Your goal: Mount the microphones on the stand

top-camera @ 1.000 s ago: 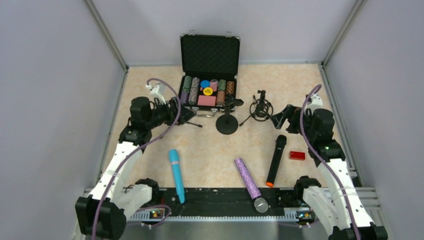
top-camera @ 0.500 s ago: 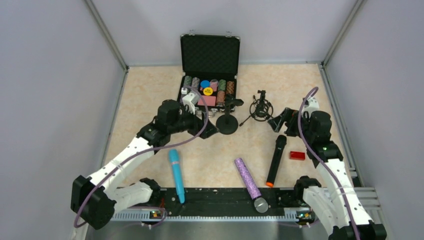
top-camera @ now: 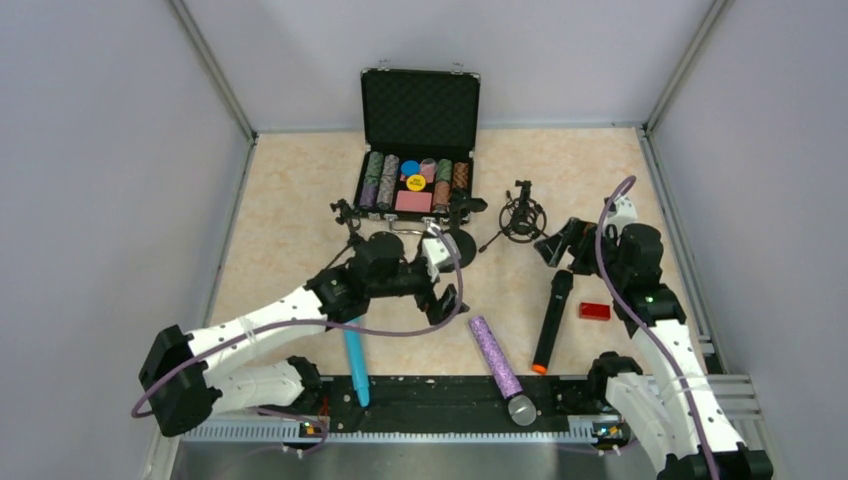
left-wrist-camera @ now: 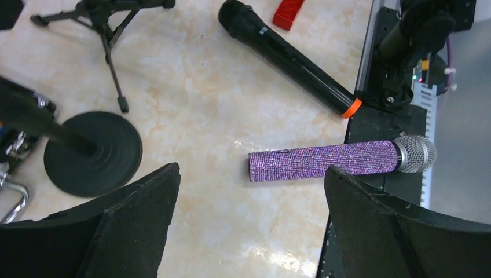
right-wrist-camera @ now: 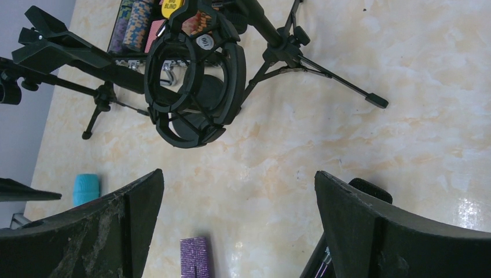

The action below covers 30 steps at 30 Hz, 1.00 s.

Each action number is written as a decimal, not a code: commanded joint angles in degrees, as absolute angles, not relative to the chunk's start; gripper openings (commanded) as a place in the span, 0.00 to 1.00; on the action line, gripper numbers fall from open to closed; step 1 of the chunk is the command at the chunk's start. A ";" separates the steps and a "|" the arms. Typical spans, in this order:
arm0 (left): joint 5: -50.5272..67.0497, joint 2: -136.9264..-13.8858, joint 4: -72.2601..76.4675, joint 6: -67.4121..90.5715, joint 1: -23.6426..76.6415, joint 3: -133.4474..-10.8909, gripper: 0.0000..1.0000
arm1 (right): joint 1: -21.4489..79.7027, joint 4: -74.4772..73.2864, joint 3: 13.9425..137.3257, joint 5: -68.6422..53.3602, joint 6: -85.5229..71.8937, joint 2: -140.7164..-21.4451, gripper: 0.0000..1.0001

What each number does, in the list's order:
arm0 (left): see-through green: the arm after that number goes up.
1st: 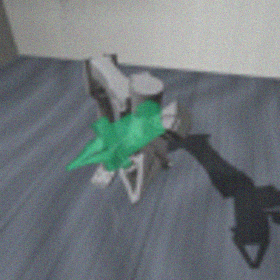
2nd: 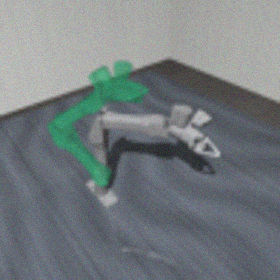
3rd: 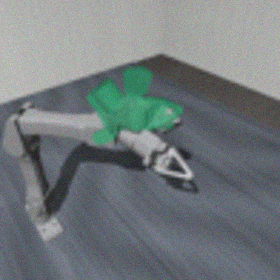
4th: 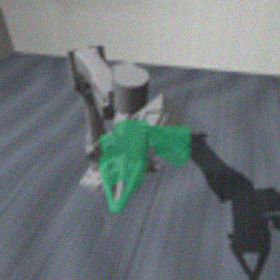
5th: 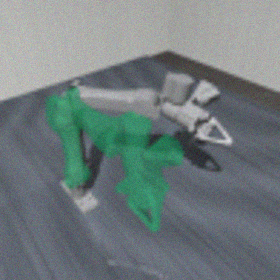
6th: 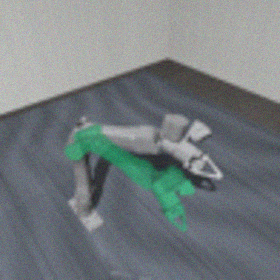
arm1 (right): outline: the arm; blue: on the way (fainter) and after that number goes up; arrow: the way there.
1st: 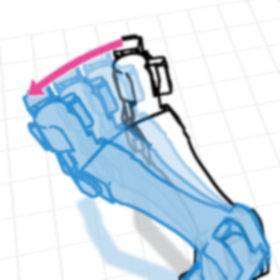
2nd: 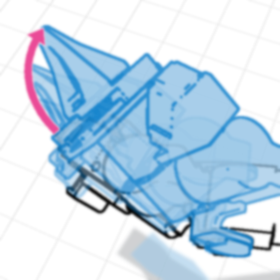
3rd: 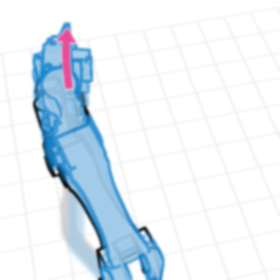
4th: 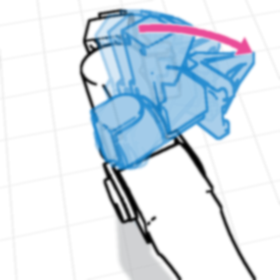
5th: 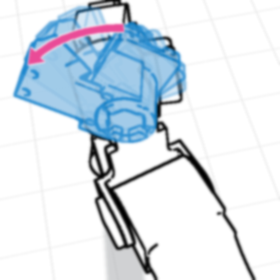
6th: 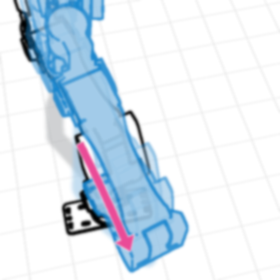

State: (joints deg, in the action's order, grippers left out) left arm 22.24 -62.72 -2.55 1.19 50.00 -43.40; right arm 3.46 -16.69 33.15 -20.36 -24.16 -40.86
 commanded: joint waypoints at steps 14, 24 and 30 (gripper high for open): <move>-6.04 -84.91 -6.86 -27.53 73.99 -53.59 0.99 | 3.08 -12.12 28.48 -21.86 -28.60 -36.86 0.99; -2.04 -90.41 -10.94 -32.24 77.69 -54.46 0.99 | 3.08 -10.32 27.78 -21.86 -30.10 -37.40 0.99; 1.98 -90.31 -9.77 -36.12 77.70 -53.59 0.99 | 3.12 -10.43 26.29 -23.21 -30.21 -36.88 0.99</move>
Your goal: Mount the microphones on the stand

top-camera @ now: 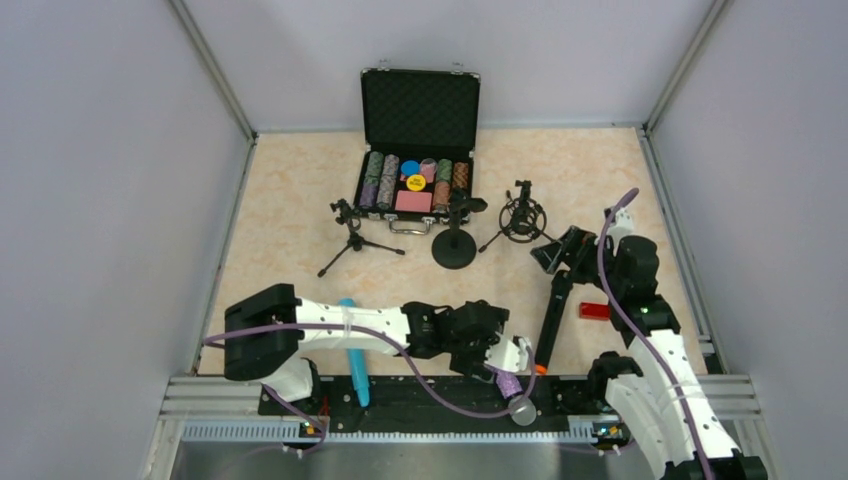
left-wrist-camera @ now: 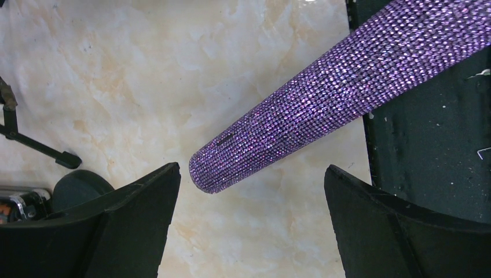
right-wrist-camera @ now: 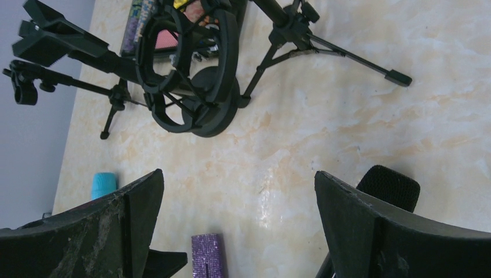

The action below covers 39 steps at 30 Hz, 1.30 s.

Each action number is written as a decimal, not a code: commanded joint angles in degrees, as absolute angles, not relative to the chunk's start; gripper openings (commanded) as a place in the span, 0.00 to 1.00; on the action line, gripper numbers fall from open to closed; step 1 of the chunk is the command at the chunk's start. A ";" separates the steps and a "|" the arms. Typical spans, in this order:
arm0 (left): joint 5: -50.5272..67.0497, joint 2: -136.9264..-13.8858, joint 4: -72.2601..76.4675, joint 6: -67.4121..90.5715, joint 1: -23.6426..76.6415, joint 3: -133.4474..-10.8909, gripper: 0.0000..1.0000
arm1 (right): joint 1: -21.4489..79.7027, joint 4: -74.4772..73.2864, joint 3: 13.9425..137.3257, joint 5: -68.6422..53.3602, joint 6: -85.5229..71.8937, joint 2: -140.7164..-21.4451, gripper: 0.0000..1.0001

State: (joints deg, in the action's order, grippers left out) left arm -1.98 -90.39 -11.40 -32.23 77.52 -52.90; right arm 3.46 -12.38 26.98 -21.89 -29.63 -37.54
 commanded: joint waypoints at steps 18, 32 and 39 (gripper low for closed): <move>11.09 -100.77 -17.18 -46.12 77.61 -62.09 0.69 | 3.12 -11.81 26.80 -23.35 -29.87 -35.38 0.99; 9.91 -101.08 -18.39 -45.76 77.18 -59.50 0.16 | 3.08 -12.79 26.19 -21.89 -29.26 -33.33 0.99; 10.20 -98.04 -18.27 -43.04 76.70 -55.65 0.00 | 3.08 -10.24 26.51 -22.99 -29.41 -36.32 0.99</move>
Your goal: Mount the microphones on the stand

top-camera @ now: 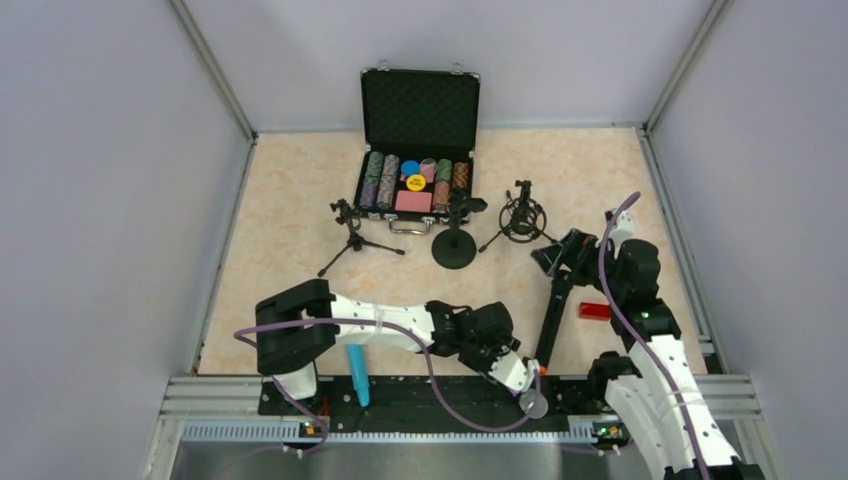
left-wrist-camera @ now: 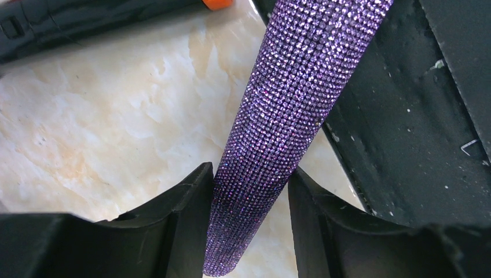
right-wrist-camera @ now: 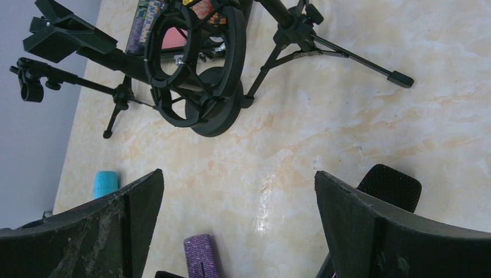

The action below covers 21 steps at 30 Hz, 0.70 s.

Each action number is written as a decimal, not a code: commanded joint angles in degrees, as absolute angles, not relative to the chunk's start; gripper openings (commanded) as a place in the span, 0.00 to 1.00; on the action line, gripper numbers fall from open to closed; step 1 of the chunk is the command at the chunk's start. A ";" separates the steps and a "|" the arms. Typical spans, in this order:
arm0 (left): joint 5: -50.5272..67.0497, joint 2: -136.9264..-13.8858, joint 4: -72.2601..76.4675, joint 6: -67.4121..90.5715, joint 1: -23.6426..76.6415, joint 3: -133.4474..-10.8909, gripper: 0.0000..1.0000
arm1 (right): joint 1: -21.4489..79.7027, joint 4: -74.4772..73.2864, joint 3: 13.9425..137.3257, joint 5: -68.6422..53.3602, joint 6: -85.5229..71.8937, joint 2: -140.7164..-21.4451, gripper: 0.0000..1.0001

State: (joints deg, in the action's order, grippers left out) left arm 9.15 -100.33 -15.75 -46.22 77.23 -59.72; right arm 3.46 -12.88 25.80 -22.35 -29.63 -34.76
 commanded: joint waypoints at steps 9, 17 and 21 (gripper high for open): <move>6.88 -85.99 -7.84 -32.62 75.22 -42.60 0.00 | 3.15 -9.47 25.52 -23.26 -30.52 -36.59 0.99; 6.16 -78.85 -3.74 -22.61 70.11 -36.80 0.00 | 3.08 -9.09 25.81 -22.94 -30.81 -36.61 0.99; 5.61 -78.33 -4.06 -19.84 67.48 -36.93 0.00 | 3.08 -8.75 25.88 -22.95 -30.83 -36.65 0.99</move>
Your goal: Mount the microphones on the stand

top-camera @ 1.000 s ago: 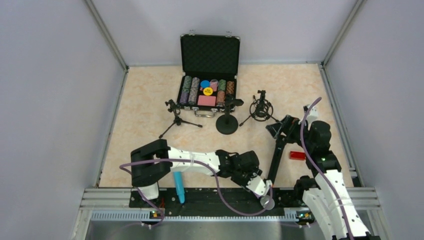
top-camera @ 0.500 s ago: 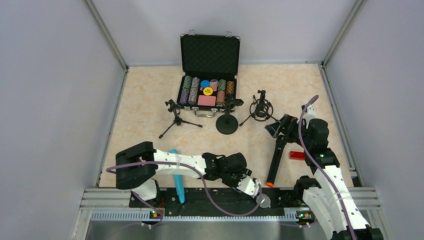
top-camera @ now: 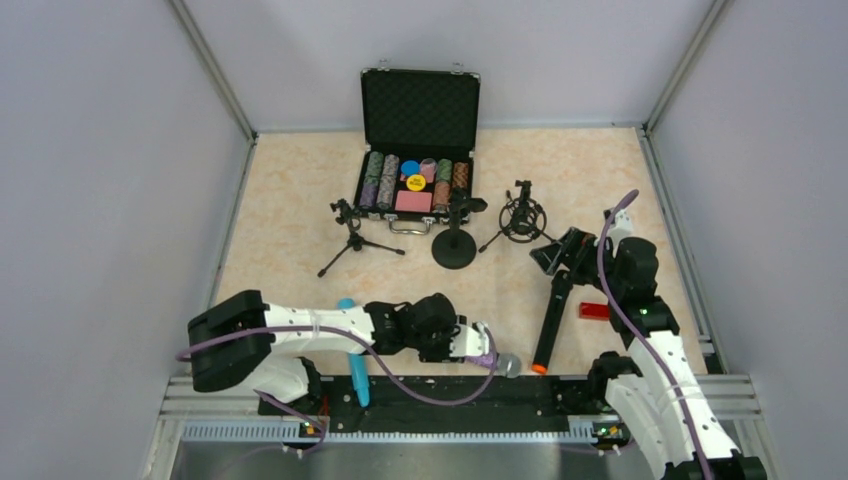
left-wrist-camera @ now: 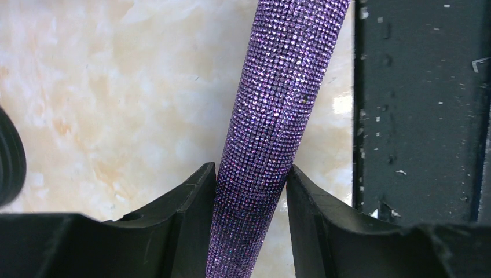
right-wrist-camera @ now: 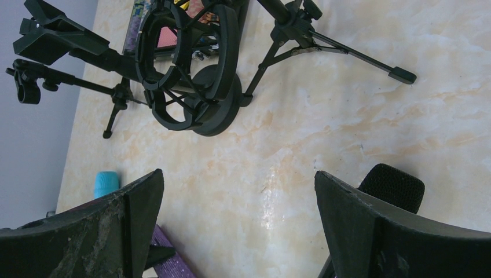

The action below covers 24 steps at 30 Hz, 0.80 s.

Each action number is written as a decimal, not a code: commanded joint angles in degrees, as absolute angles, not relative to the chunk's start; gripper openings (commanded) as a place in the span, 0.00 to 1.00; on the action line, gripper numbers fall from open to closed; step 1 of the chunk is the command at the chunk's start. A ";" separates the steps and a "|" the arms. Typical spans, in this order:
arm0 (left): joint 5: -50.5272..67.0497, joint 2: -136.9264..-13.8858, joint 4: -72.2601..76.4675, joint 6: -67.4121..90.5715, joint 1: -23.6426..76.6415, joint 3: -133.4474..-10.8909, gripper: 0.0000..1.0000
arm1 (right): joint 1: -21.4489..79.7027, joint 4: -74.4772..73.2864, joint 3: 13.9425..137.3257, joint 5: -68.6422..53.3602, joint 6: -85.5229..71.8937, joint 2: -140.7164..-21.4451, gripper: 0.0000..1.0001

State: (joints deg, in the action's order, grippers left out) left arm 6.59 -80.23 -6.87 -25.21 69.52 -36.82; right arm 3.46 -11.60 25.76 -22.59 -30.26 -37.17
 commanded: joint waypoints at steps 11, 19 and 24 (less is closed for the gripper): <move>2.79 -81.12 -8.76 -18.51 66.27 -40.24 0.51 | 3.12 -9.07 25.12 -22.95 -31.08 -36.50 0.99; 2.07 -81.43 -11.78 -20.34 66.27 -40.77 0.71 | 3.08 -9.73 24.93 -22.23 -31.03 -35.76 0.99; 0.95 -84.01 -13.89 -21.55 66.27 -42.49 0.71 | 3.08 -9.03 24.78 -22.00 -31.03 -36.22 0.99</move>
